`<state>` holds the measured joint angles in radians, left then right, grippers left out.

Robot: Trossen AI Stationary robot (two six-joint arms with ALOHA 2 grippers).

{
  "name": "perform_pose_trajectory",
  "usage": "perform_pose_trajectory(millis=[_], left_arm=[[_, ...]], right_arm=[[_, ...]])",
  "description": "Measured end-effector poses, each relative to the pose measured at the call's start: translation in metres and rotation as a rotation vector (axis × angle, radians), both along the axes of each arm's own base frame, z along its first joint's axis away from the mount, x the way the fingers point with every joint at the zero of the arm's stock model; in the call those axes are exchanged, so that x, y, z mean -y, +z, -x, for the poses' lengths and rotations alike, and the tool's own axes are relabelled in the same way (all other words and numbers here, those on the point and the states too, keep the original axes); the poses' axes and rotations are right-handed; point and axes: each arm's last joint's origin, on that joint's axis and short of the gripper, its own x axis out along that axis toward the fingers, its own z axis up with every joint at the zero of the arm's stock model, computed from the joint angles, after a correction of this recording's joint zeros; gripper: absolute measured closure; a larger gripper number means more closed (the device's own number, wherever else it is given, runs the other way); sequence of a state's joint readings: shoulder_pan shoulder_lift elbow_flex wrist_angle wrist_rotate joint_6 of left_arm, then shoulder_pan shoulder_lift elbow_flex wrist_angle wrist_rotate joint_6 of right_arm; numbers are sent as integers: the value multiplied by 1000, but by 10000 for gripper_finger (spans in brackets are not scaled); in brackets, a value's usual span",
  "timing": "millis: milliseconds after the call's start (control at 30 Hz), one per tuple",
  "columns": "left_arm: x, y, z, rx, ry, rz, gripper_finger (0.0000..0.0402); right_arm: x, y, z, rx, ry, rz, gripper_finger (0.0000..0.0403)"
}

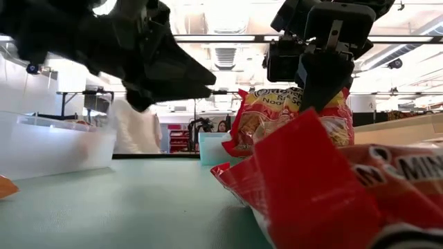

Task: Sort Maruchan noodles
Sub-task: Put the red noodle pack into the white transparent bin

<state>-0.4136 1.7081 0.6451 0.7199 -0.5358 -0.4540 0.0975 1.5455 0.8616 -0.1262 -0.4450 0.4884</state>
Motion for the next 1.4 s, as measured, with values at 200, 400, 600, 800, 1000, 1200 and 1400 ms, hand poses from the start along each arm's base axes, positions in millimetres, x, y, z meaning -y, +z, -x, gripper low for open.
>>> perform_pose_trajectory(millis=[200, 400, 600, 800, 1000, 1200, 1400], left_arm=[[-23, -5, 1, 76, -166, 133, 265], [-21, -3, -2, 86, -232, 75, 264], [-27, -6, -6, 10, -255, 31, 264], [-27, -4, -14, 13, -260, -6, 264], [-27, -3, -16, 19, -257, -4, 264], [-29, -3, -16, 12, -224, 9, 264], [-29, -2, -19, 7, -216, 24, 264]], right_arm=[[0, 0, 0, 3, 1, 0, 296], [0, 1, 0, 11, 7, 4, 296], [0, 1, -1, 22, 13, 8, 296], [0, 3, -3, 86, 55, 37, 296], [0, 4, -4, 127, 101, 74, 296], [-1, 5, -5, 159, 130, 98, 296], [-1, 7, -7, 230, 168, 133, 296]])
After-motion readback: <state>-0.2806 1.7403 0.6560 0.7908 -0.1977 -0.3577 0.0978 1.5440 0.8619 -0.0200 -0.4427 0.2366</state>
